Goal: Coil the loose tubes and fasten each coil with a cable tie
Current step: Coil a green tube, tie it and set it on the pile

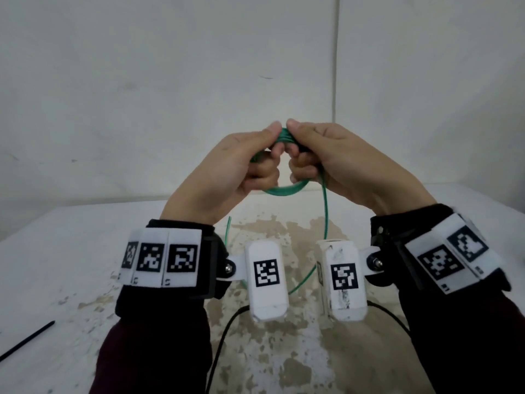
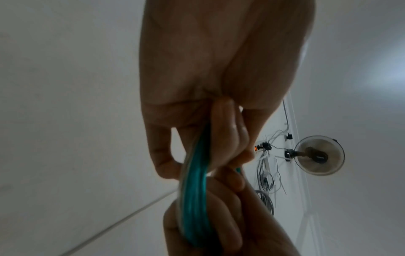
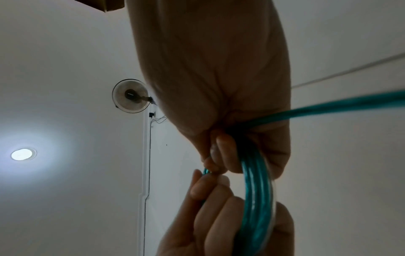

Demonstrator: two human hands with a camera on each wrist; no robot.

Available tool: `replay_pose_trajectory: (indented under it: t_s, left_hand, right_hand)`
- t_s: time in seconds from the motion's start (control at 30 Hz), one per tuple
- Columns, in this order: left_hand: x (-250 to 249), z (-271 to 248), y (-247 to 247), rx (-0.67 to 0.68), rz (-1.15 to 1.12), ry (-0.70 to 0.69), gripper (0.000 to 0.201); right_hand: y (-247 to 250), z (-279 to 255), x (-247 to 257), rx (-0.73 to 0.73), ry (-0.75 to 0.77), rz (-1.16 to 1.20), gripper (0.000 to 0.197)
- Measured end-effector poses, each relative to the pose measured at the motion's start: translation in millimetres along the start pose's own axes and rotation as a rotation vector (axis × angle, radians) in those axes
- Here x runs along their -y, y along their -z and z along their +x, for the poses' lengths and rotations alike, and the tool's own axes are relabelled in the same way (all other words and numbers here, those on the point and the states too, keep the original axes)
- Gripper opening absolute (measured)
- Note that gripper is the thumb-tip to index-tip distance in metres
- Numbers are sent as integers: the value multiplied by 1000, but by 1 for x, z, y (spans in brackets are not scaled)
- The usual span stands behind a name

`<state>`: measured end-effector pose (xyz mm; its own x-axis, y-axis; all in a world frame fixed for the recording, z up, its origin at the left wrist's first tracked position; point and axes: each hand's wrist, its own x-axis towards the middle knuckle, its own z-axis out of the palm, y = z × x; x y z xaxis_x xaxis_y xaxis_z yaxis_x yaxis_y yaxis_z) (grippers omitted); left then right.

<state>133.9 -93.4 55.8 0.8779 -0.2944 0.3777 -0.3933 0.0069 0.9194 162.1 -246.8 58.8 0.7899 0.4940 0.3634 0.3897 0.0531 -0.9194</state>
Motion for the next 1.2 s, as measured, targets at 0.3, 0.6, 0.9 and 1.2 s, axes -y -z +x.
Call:
replay_pose_trajectory:
  t_s: [0.3, 0.6, 0.9, 1.2]
  left_hand:
    - [-2, 1, -2, 45, -119, 34, 43]
    - [-2, 5, -5, -58, -242, -24, 42]
    - [-1, 2, 2, -60, -111, -41, 36]
    - [4, 5, 0, -5, -112, 42, 37]
  right_hand:
    - [1, -3, 3, -9, -18, 37, 36]
    - [7, -3, 5, 4, -7, 129, 39]
    - [-1, 2, 2, -42, 6, 68, 41]
    - [4, 2, -2, -87, -9, -48, 38]
